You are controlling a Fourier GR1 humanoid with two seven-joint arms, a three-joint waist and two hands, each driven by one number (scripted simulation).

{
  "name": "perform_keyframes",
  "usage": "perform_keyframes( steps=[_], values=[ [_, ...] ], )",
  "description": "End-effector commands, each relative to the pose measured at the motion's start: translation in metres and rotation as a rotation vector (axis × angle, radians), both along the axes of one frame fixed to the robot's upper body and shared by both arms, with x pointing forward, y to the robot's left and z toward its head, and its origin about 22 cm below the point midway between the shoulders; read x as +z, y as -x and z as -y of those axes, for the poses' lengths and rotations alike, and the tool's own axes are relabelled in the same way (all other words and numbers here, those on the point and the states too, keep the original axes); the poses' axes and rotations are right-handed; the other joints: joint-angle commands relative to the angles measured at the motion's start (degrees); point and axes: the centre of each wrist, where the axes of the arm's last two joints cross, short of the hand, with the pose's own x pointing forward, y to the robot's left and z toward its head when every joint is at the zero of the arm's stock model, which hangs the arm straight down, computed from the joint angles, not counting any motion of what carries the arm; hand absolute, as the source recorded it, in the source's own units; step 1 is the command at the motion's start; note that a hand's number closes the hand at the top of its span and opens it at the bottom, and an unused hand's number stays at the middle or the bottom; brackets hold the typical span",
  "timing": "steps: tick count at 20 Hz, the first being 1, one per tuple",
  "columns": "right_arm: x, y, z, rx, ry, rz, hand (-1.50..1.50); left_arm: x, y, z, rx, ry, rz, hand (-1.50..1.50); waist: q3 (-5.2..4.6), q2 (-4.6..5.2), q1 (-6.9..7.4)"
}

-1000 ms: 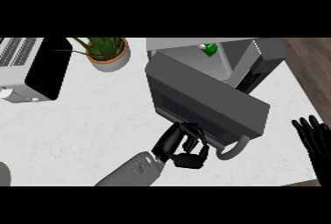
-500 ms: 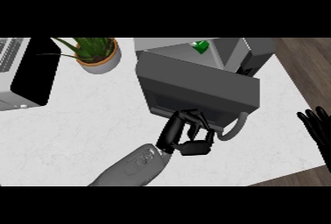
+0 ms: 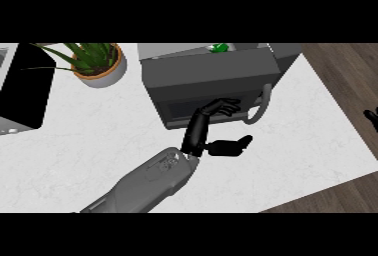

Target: Pick up the milk, place it into the microwave and close the microwave

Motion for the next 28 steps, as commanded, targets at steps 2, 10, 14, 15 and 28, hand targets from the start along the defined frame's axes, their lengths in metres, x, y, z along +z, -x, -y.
perform_keyframes(
  steps=[2,10,14,15,28],
  values=[
    [0.059,-0.012,0.018,-0.116,0.218,0.193,1.5,0.016,-0.017,0.001,0.106,0.032,-0.017,-1.5,-0.19,0.41,-1.11],
    [0.072,-0.018,0.022,-0.159,0.285,0.244,1.5,0.03,-0.025,0.003,0.18,0.123,-0.021,-1.5,0.04,1.64,-1.39],
    [0.08,-0.023,0.022,-0.166,0.297,0.269,1.5,0.03,-0.027,0.003,0.182,0.124,-0.023,-1.5,0.09,2.24,-1.39],
    [0.084,-0.025,0.02,-0.165,0.312,0.278,1.5,0.029,-0.025,0.004,0.177,0.126,-0.018,-1.5,0.04,2.16,-0.86],
    [0.096,-0.037,0.019,-0.172,0.324,0.304,1.5,0.027,-0.03,0.003,0.186,0.149,-0.003,-1.5,0.09,3.1,-1.14]
  ],
)
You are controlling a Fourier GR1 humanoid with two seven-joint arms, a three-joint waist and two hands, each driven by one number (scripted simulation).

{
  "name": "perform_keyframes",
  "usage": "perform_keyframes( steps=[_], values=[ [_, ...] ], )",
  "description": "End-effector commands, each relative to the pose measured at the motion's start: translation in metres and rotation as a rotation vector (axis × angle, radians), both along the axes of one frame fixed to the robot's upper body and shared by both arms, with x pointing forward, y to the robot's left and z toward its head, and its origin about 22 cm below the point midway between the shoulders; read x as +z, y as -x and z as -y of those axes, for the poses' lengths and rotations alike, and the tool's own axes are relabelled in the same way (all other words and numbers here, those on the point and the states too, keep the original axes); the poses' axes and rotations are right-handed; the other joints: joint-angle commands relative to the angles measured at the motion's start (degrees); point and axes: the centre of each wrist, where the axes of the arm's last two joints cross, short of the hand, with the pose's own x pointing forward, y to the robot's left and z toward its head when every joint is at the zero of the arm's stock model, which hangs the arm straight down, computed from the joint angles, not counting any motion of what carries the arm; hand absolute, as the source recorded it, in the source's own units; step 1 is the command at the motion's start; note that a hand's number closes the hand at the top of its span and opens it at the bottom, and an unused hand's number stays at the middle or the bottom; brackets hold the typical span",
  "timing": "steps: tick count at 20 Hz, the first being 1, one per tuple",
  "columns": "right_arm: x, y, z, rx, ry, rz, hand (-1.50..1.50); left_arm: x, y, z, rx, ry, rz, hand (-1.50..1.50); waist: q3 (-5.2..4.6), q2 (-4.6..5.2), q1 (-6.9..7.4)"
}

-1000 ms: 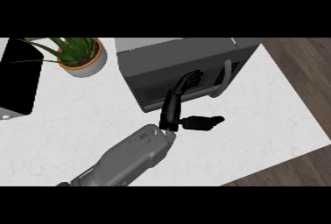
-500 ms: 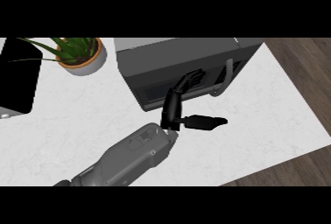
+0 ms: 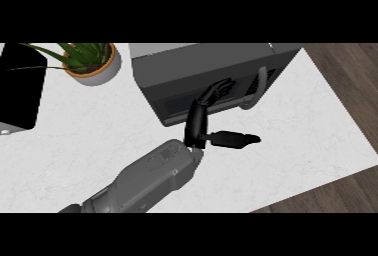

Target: Pick up the milk, place it into the microwave and close the microwave

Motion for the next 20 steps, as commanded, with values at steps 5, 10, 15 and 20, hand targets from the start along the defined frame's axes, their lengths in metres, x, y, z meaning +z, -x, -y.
perform_keyframes(
  steps=[5,10,15,20],
  values=[
    [-0.055,-0.013,-0.018,0.177,-0.331,-0.187,-1.5,0.013,-0.02,-0.002,0.064,0.007,0.01,-1.5,0.27,0.9,0.45],
    [-0.055,-0.02,-0.012,0.198,-0.354,-0.232,-1.5,0.012,-0.02,-0.001,0.058,0.01,0.018,-1.5,0.21,1.29,0.24],
    [-0.048,-0.026,-0.003,0.219,-0.379,-0.245,-1.5,0.013,-0.023,-0.002,0.065,0.028,0.017,-1.5,0.15,1.1,0.14],
    [-0.045,-0.03,0.009,0.224,-0.398,-0.266,-1.5,0.011,-0.024,-0.004,0.078,0.031,0.021,-1.5,0.21,1.23,-0.25]
  ],
)
